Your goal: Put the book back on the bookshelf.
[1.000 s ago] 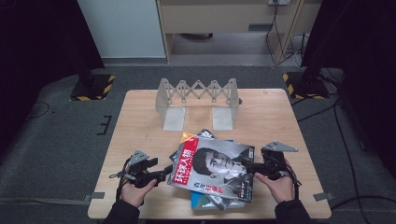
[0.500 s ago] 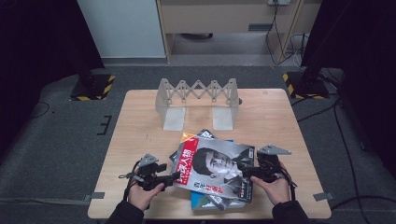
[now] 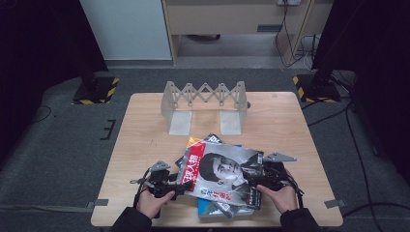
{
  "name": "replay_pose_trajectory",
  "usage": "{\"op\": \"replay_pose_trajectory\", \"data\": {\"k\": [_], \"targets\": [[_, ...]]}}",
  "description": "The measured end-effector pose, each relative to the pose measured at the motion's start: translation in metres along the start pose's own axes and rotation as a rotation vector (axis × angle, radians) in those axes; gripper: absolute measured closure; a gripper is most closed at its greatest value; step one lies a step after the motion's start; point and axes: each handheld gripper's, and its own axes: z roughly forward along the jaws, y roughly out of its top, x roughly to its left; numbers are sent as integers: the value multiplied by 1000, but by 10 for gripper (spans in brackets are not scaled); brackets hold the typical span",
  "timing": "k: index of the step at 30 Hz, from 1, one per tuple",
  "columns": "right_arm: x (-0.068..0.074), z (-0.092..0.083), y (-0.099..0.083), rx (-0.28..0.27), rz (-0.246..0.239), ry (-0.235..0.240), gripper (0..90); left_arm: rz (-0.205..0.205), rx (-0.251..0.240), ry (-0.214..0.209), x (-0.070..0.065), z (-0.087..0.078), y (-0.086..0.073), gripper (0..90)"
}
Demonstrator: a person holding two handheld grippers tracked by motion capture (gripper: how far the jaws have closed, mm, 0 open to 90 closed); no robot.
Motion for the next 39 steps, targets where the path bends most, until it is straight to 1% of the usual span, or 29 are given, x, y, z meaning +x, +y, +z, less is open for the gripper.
{"op": "replay_pose_trajectory", "data": {"k": [4, 7, 8, 9, 11, 13, 15, 17, 18, 19, 20, 21, 23, 24, 27, 29, 30, 32, 33, 36, 37, 38, 39], "targets": [[1, 2, -1, 8, -5, 0, 76, -23, 11, -42, 1, 5, -1, 233], [1, 3, -2, 8, -8, -4, 76, -42, 21, -63, 2, 6, -1, 235], [1, 3, -2, 10, -4, -4, 75, -47, 21, -69, 2, 6, -1, 239], [2, 3, -3, 12, -4, -4, 74, -55, 24, -83, 3, 5, -1, 261], [2, 5, -3, 14, -17, -7, 71, -57, 28, -82, 2, 4, 0, 293], [2, 5, -4, 18, -18, -10, 70, -55, 31, -79, 1, 2, 1, 319], [3, 6, -4, 17, -12, -11, 71, -70, 24, -88, -1, -6, 3, 376], [3, 7, -5, 17, -20, -11, 70, -81, 1, -93, -3, -12, 4, 438], [3, 7, -5, 16, -21, -12, 71, -80, -9, -97, -3, -14, 5, 458], [3, 7, -5, 17, -18, -8, 76, -93, -28, -108, -4, -17, 6, 475], [3, 7, -5, 15, -13, 3, 76, -93, -28, -108, -4, -17, 6, 493], [4, 7, -5, 18, -11, 7, 75, -93, -51, -130, -5, -19, 7, 498], [5, 8, -6, 19, -15, 11, 71, -87, -57, -149, -5, -18, 9, 497], [5, 9, -6, 19, -14, 12, 71, -87, -57, -149, -5, -18, 9, 492], [5, 9, -6, 16, -15, 16, 71, -107, -30, -190, -5, -6, 13, 477], [5, 10, -7, 13, -16, 17, 71, -100, -3, -195, -4, 0, 15, 475], [5, 10, -7, 13, -16, 17, 71, -100, -3, -195, -4, 0, 15, 474], [6, 10, -7, 17, -10, 25, 71, -107, 21, -195, -4, 2, 19, 487], [5, 10, -7, 17, -9, 27, 70, -110, 12, -193, -3, 2, 19, 503], [5, 10, -7, 19, -8, 26, 74, -153, 14, -190, -2, 1, 20, 571], [6, 9, -6, 18, -5, 23, 79, -163, 9, -193, -2, 0, 20, 600], [4, 9, -6, 11, -11, 21, 81, -176, 2, -201, -2, -1, 21, 628], [4, 7, -5, 8, 0, 26, 85, -183, -4, -207, -2, -2, 21, 653]]}}
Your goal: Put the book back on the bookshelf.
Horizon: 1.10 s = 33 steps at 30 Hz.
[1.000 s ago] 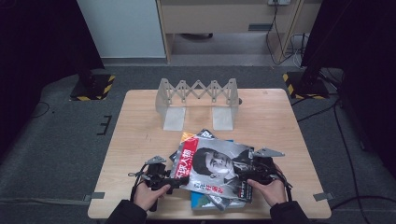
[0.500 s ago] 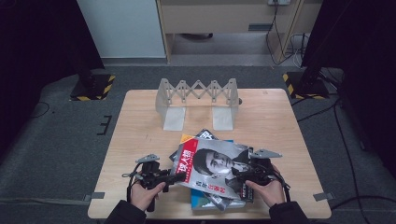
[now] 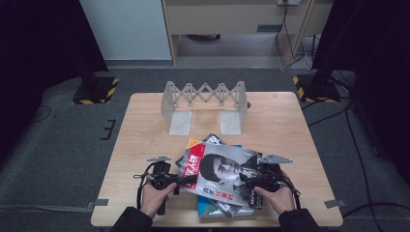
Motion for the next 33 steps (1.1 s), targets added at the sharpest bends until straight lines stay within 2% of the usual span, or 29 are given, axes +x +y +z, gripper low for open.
{"op": "replay_pose_trajectory", "data": {"k": [3, 4, 10, 13, 15, 17, 22, 28, 33], "targets": [[-3, -2, 1, -9, 12, 1, 85, -9, -12, -8, -2, -3, 1, 720], [-8, -6, 2, -19, 20, -13, 85, -16, -19, -17, -3, -4, 2, 736], [-25, -17, 5, -50, 46, -54, 84, -22, -31, -24, -9, -7, 8, 776], [-34, -22, 4, -53, 62, -79, 83, -41, -41, -27, -12, -9, 10, 793], [-38, -23, 4, -56, 58, -91, 83, -41, -42, -26, -13, -9, 11, 802], [-47, -27, 2, -57, 61, -121, 83, -38, -56, -25, -18, -12, 16, 811], [-62, -31, -1, -46, 85, -168, 84, -38, -82, -31, -24, -14, 26, 834], [-77, -31, -7, -15, 91, -200, 83, -59, -129, -51, -29, -18, 39, 854], [-85, -29, -11, 7, 71, -224, 77, -59, -167, -67, -36, -24, 51, 856]]}}
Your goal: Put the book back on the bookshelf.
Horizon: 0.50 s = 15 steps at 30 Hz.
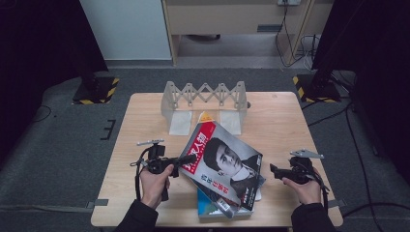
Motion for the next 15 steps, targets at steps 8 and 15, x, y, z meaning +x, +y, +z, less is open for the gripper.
{"op": "replay_pose_trajectory", "data": {"k": [8, 15], "targets": [[-10, 7, -6, 42, -39, -31, 75, 3, -17, -70, -16, 4, 11, 857], [-14, 11, -7, 57, -59, -41, 78, 19, -31, -103, -26, 10, 14, 857]]}}
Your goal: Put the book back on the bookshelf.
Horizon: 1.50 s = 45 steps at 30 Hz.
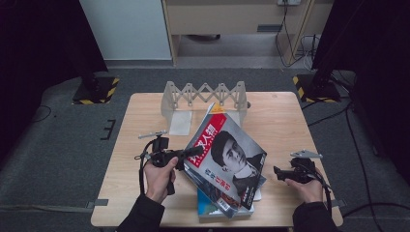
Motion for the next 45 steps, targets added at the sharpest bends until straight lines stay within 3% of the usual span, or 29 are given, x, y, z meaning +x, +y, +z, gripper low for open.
{"op": "replay_pose_trajectory", "data": {"k": [5, 21, 29, 39, 45], "targets": [[-3, 2, -2, 12, -10, -5, 78, -5, 6, -13, -3, 8, -3, 857], [-7, 10, -7, 73, -41, 3, 68, -10, -55, -65, -15, 11, 13, 858], [-8, 15, -10, 90, -53, 17, 48, 18, -104, -26, -19, -7, 28, 857], [-9, 18, -19, -2, -59, 27, 1, 48, -165, 36, -18, -33, 45, 858], [-9, 19, -20, -13, -59, 31, 1, 53, -191, 78, -14, -46, 53, 858]]}}
